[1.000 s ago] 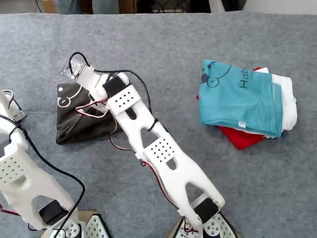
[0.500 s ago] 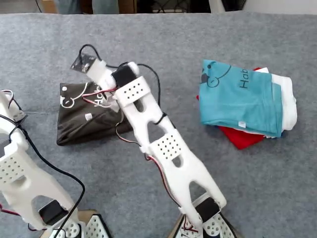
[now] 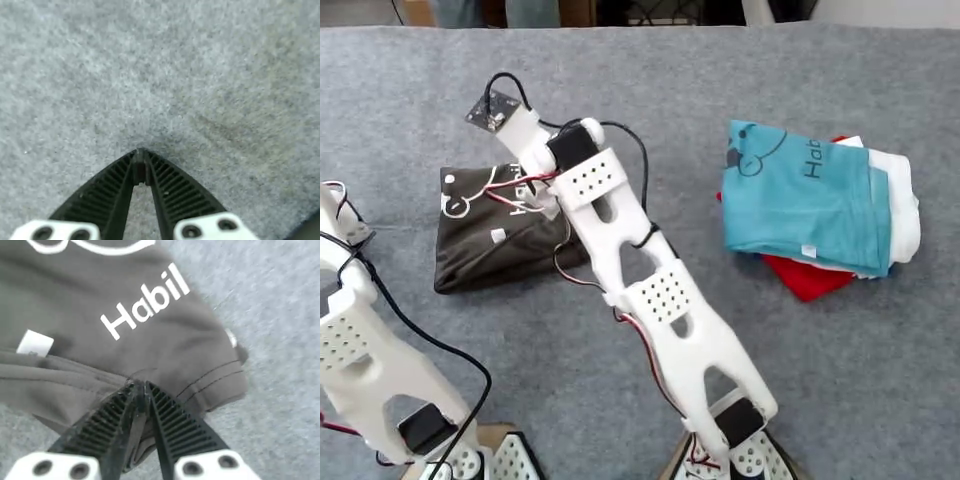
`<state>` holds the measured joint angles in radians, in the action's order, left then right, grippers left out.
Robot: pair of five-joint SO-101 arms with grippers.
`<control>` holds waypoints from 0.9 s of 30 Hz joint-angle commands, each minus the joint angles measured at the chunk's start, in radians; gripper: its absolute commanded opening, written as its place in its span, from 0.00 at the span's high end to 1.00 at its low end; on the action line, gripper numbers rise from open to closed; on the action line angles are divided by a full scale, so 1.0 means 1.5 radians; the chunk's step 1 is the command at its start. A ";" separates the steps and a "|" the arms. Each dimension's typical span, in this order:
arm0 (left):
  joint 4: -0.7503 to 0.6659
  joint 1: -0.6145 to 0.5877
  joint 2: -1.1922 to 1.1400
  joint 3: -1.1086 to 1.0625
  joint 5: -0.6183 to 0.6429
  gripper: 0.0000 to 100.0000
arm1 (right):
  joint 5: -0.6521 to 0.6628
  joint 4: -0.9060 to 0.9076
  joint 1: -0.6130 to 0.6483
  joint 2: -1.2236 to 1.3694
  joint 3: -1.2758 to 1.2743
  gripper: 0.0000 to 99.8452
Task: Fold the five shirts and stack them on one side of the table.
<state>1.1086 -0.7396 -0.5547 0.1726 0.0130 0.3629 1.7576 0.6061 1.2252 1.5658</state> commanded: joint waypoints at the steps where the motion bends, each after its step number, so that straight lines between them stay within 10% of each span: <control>1: -0.013 0.012 0.013 0.009 0.001 0.97 | -0.009 0.006 -0.009 -0.049 -0.040 0.99; 27: -0.013 0.011 0.013 0.009 0.000 0.97 | 0.004 0.006 -0.014 -0.339 -0.585 0.99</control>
<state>1.1086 -0.7396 -0.5547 0.1726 0.0130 0.3567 1.7576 0.6061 0.8385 0.7557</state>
